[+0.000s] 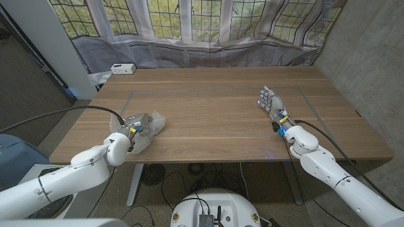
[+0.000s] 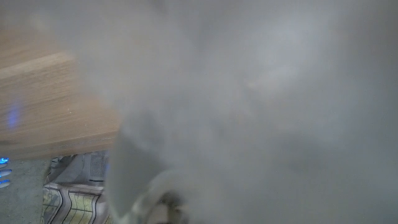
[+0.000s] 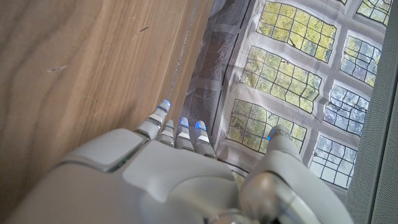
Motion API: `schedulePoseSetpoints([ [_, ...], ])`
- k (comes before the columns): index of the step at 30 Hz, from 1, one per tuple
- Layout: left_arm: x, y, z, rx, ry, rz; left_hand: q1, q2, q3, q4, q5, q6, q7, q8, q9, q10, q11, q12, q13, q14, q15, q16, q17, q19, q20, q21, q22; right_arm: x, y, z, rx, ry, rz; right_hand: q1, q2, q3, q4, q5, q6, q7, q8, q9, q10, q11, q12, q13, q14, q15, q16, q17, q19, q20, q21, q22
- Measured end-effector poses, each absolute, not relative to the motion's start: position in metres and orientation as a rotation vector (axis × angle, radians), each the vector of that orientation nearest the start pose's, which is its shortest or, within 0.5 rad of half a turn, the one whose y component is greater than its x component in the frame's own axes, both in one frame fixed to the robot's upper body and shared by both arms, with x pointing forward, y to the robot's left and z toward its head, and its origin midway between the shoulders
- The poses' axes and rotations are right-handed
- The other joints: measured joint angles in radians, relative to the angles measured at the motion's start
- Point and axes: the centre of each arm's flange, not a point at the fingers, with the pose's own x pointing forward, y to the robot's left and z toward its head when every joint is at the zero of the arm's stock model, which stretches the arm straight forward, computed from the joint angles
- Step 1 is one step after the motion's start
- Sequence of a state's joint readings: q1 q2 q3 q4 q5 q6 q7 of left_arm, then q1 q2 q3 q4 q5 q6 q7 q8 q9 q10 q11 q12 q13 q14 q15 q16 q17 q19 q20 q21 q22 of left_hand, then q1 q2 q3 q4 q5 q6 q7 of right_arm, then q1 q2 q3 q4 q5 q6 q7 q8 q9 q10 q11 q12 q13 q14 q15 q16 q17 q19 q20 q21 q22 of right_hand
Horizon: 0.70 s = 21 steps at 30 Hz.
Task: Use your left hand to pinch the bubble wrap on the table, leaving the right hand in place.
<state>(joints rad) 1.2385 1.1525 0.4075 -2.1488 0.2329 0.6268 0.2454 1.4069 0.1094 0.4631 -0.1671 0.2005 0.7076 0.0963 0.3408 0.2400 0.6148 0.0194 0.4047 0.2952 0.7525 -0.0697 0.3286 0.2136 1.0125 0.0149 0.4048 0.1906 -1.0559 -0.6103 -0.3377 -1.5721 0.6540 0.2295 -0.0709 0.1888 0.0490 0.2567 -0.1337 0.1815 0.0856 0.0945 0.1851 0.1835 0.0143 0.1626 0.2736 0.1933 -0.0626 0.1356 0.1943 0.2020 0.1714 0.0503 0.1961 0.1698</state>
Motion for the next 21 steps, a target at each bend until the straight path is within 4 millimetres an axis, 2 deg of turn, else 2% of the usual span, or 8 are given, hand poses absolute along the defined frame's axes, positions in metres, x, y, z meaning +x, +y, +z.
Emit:
schedulePoseSetpoints([
  [8, 0.506, 0.323, -0.058, 1.344, -0.312, 0.226, 0.0, 0.0, 0.004, 0.004, 0.0, 0.005, -0.005, 0.0, 0.005, 0.005, 0.002, 0.0, 0.005, 0.0, 0.0, 0.0, 0.003, -0.004, -0.007, 0.002, 0.001, 0.602, -0.284, -0.07, 0.029, -0.541, 0.208, 0.004, 0.004, 0.0, 0.0, 0.0, 0.0, 0.0, 0.0, 0.0, 0.0, 0.0, 0.0, 0.0, 0.0, 0.0, 0.0, 0.0, 0.0, 0.0, 0.0, 0.0],
  [21, 0.488, 0.323, -0.035, 1.365, -0.367, 0.273, -0.012, 0.012, 0.001, 0.007, 0.0, 0.005, -0.005, 0.0, 0.004, 0.001, -0.002, 0.0, 0.009, 0.0, 0.0, -0.015, 0.0, -0.029, 0.003, -0.002, -0.005, 0.601, -0.284, -0.07, 0.033, -0.549, 0.209, 0.004, 0.004, 0.0, 0.0, 0.0, 0.0, 0.0, 0.0, 0.0, 0.0, 0.0, 0.0, 0.0, 0.0, 0.0, 0.0, 0.0, 0.0, 0.0, 0.0, 0.0],
])
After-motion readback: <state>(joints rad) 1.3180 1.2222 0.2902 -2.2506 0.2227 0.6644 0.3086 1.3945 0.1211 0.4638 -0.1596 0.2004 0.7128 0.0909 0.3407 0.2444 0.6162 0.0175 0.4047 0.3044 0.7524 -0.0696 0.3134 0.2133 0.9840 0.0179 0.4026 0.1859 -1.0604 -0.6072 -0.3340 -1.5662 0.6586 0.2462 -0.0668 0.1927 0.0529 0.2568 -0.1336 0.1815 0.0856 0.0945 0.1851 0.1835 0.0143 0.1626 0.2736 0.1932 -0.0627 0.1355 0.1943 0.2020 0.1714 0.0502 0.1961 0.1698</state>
